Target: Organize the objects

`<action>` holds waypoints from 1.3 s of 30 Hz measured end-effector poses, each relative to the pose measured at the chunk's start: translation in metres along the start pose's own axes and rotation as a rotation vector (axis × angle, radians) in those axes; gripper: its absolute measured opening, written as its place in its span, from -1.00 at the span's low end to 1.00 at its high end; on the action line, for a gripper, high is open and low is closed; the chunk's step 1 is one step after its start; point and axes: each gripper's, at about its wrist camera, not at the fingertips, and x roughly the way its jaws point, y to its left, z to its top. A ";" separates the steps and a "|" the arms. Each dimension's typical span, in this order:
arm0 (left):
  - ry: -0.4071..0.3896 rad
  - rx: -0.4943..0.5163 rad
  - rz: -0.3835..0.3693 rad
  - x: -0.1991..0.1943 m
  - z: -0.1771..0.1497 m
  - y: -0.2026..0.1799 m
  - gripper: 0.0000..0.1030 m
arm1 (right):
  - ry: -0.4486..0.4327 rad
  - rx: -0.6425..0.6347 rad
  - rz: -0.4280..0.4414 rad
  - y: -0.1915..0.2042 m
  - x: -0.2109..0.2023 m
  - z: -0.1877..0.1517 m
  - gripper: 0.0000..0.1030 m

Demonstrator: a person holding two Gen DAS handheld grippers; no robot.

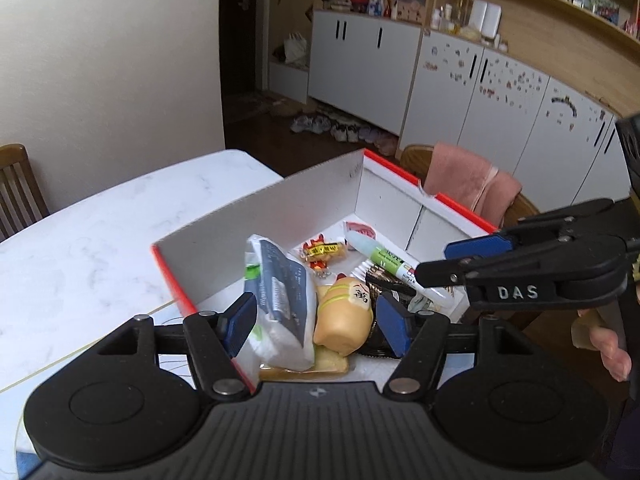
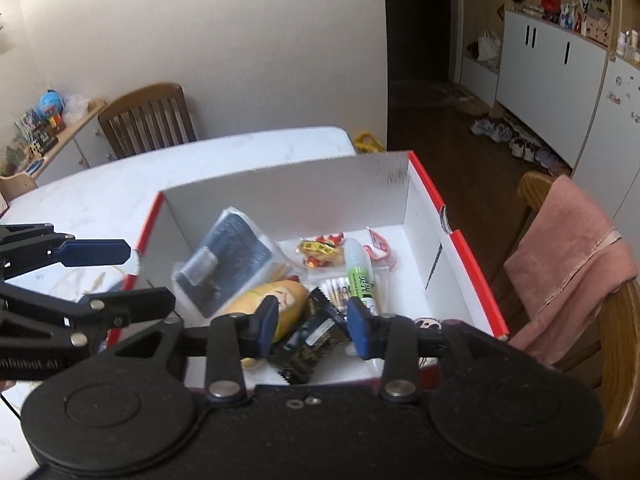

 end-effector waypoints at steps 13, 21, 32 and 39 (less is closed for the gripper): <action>-0.112 -0.027 0.011 -0.060 -0.013 0.016 0.52 | -0.135 -0.022 -0.008 0.040 -0.050 -0.016 0.36; -0.152 -0.044 0.001 -0.083 -0.024 0.024 0.77 | -0.210 -0.015 -0.009 0.058 -0.071 -0.029 0.71; -0.142 -0.081 0.005 -0.096 -0.042 0.039 0.99 | -0.245 0.028 -0.025 0.073 -0.087 -0.051 0.99; -0.141 -0.077 0.013 -0.103 -0.053 0.042 0.99 | -0.253 0.028 -0.036 0.086 -0.093 -0.061 0.99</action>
